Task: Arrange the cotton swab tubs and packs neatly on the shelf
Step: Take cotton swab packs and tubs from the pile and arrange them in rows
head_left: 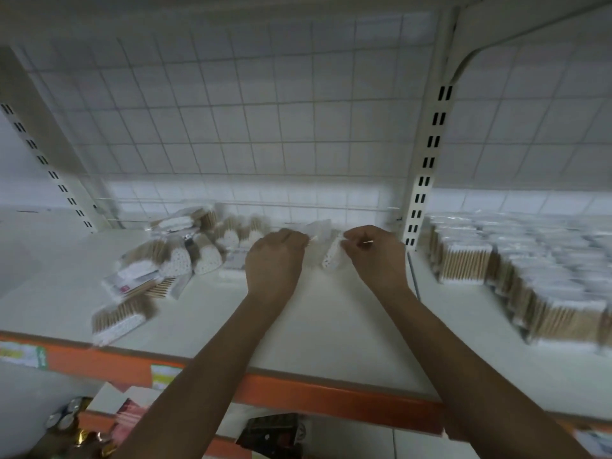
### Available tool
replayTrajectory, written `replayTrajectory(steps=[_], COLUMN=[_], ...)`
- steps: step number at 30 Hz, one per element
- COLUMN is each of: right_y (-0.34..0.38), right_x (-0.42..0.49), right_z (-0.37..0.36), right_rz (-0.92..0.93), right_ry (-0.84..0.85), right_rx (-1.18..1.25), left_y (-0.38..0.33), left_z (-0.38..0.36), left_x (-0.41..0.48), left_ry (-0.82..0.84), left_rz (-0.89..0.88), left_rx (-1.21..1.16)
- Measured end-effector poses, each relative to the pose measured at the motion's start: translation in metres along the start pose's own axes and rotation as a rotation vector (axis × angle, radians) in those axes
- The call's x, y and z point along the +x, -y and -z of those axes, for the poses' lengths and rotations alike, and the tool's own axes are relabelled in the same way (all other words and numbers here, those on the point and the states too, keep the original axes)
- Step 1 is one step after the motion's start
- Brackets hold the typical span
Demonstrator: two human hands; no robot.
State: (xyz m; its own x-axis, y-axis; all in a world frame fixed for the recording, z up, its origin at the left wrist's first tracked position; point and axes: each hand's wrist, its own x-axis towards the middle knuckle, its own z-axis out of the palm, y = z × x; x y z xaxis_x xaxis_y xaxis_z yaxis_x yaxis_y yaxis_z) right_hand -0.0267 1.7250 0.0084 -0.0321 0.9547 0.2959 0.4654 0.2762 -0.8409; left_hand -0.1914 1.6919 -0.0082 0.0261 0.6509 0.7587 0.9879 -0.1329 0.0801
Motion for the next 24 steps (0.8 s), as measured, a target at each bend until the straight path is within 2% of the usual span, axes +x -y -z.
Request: replayTrajectory(steps=[4,11,14,16,18,21,24], right_y=[-0.021,-0.049,-0.056,-0.059,-0.061,-0.062,-0.063], right_x=[-0.013,-0.036,-0.042,-0.044,-0.046,-0.049,-0.05], right_z=[0.035,0.078,0.09,0.099,0.106,0.113,0.123], right_rz=[-0.042,-0.155,-0.185,-0.19,-0.201,-0.203,-0.137], right_ry=[-0.051,-0.099,-0.135,-0.156,-0.164,-0.161,-0.133], right_rx=[-0.053,0.089,0.146,0.184,0.223,0.238,0.128], left_y=[-0.033,-0.087,-0.102,-0.112,-0.124,-0.141,-0.155], left_z=[-0.012,-0.028,-0.03,-0.029,-0.03,-0.034,-0.033], left_x=[-0.015,-0.026,-0.031,-0.033,-0.034,-0.033,-0.03], left_ry=[0.03,0.266,0.392,0.466,0.463,0.381,0.319], left_rz=[-0.028,0.059,0.12,0.087,0.065,0.089,0.086], left_rx=[-0.022,-0.09,-0.295,-0.488,-0.586,-0.607,-0.611])
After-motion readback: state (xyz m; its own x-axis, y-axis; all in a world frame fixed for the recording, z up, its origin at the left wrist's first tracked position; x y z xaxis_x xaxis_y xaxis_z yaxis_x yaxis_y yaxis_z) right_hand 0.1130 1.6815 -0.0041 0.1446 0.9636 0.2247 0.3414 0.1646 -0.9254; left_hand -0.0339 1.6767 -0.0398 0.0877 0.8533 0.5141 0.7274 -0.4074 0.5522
